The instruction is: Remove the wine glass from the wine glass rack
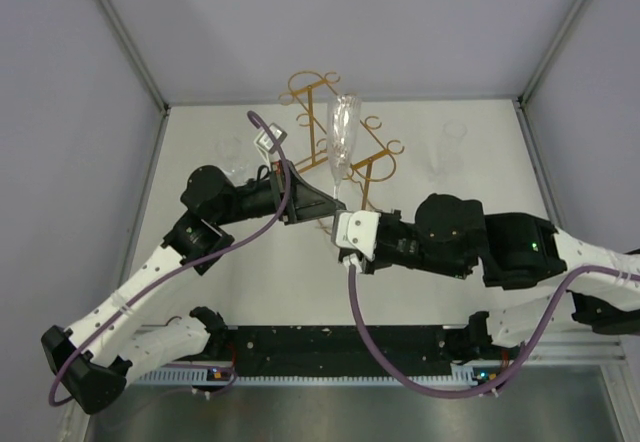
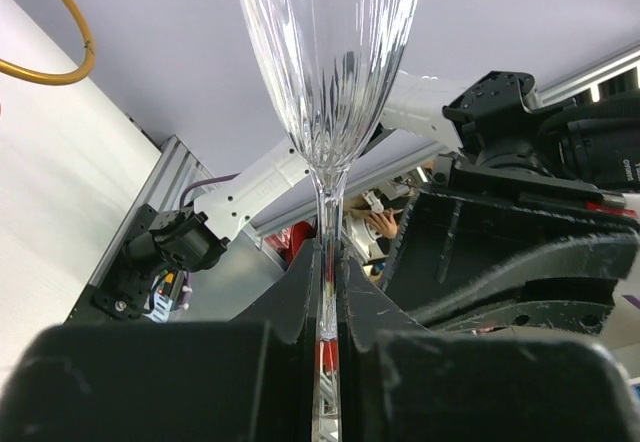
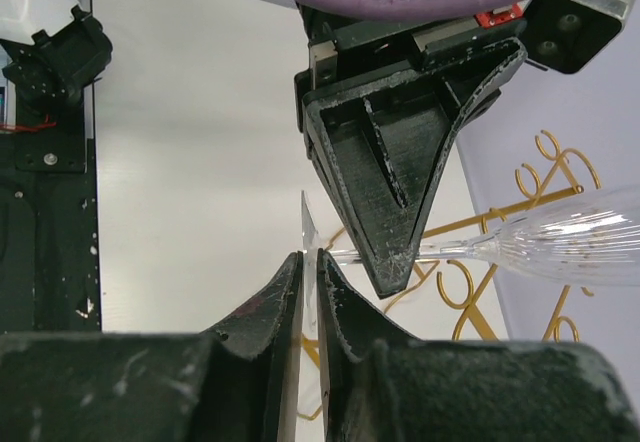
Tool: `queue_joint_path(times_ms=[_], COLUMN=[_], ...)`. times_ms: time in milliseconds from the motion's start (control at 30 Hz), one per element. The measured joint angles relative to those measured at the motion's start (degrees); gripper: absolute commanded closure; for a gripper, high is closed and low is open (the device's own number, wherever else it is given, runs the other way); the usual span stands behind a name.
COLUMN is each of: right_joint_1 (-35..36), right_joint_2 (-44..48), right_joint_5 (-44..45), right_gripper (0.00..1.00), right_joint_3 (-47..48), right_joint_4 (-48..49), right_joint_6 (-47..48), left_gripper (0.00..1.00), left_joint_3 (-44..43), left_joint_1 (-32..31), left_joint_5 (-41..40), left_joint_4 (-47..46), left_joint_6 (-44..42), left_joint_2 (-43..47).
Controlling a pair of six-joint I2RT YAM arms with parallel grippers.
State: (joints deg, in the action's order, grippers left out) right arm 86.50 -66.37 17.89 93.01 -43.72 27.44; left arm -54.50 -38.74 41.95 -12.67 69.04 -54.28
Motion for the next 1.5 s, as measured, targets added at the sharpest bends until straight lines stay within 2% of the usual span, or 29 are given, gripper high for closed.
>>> queue_joint_path(times_ms=[100,200,467,733,967,1200,1333,1500], right_joint_1=[0.04,0.04,0.04,-0.13,-8.09,-17.29,-23.98,-30.53], right_joint_2=[0.81,2.03,7.39,7.02,2.58,-5.55,-6.16,-6.16], right_joint_5=[0.11,0.17,1.01,4.83,2.67,-5.20,-13.94,-24.98], right_gripper=[0.63,0.55,0.53,0.53,0.53,0.52,0.52,0.50], right_joint_3=[-0.90,-1.60,1.18,8.68,18.14,34.49,35.60,31.82], right_joint_4=[-0.44,-1.49,-4.85,-8.39,-12.20,-16.85,-18.84,-20.22], right_joint_6=[-1.73,-3.96,-11.85,-16.63,-20.50,-26.36,-31.56,-37.16], left_gripper=[1.00,1.00,1.00,1.00,1.00,1.00,1.00,1.00], left_joint_3=[0.00,0.00,0.22,2.10,6.43,10.43,11.80,13.84], left_joint_1=[0.00,0.00,0.00,-0.11,-0.31,-0.37,-0.39,-0.44], left_joint_5=[0.46,0.76,3.76,10.34,14.73,17.75,19.28,20.59], left_joint_4=[-0.22,-0.13,2.29,9.66,17.79,20.94,20.87,20.85], left_joint_6=[-0.15,-0.46,-4.57,-13.77,-22.27,-26.34,-27.65,-28.55], left_joint_2=[0.00,0.02,0.87,4.42,8.90,11.89,13.68,16.72])
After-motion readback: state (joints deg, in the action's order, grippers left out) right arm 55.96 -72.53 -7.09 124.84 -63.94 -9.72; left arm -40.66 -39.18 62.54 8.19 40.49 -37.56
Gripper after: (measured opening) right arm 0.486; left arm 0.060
